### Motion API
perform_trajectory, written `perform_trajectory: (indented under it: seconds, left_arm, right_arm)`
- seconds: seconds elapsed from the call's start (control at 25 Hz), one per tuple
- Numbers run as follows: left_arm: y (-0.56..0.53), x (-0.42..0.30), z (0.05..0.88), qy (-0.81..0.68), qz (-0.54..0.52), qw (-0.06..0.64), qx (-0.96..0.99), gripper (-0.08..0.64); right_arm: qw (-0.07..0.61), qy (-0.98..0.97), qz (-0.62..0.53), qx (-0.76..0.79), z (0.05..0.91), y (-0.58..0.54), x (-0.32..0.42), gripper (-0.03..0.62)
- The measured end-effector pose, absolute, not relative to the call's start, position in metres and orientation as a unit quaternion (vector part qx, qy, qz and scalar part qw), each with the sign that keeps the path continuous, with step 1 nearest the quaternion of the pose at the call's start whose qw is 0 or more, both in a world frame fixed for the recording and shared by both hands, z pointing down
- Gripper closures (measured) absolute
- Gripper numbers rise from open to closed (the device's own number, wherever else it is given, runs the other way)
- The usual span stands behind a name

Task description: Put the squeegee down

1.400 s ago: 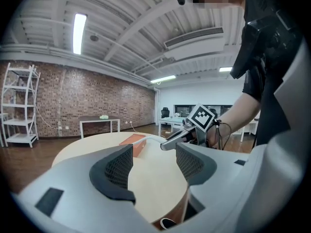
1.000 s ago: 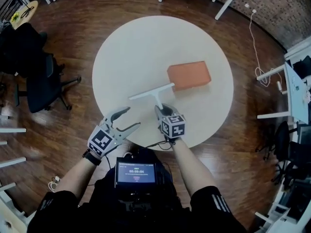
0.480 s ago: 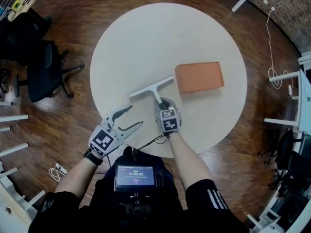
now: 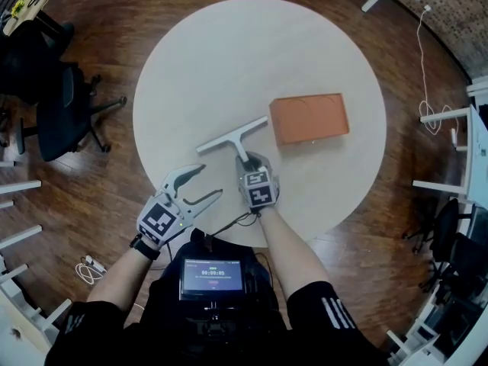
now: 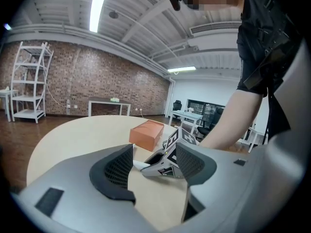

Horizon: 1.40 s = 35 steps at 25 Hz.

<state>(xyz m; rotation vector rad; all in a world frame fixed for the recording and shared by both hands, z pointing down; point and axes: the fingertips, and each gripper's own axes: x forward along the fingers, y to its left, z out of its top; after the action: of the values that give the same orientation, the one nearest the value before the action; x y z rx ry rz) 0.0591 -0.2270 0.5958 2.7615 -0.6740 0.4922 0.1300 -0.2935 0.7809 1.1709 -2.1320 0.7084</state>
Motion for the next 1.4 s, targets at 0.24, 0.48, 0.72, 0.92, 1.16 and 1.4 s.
perform_trajectory:
  seconds: [0.24, 0.48, 0.72, 0.92, 1.16, 1.4]
  left_arm:
    - [-0.226, 0.059, 0.585, -0.223, 0.162, 0.117, 0.954, 0.281]
    - [-0.204, 0.049, 0.561, -0.212, 0.152, 0.098, 0.960, 0.281]
    - [-0.165, 0.032, 0.503, -0.201, 0.122, 0.053, 0.970, 0.281]
    - [-0.115, 0.009, 0.471, -0.166, 0.107, 0.002, 0.980, 0.281]
    - [-0.051, -0.021, 0.446, -0.135, 0.093, -0.015, 0.986, 0.281]
    - [-0.011, -0.035, 0.438, -0.120, 0.093, -0.027, 0.988, 0.281]
  right_arm:
    - [0.264, -0.794, 0.278, 0.471, 0.769, -0.302, 0.137, 0.426]
    - [0.215, -0.816, 0.235, 0.482, 0.713, -0.283, 0.141, 0.426]
    - [0.157, -0.823, 0.200, 0.508, 0.617, -0.223, 0.145, 0.425]
    - [0.104, -0.816, 0.173, 0.542, 0.550, -0.147, 0.129, 0.457]
    - [0.052, -0.790, 0.169, 0.588, 0.481, -0.048, 0.112, 0.463]
    - [0.054, -0.775, 0.162, 0.609, 0.449, 0.017, 0.119, 0.470]
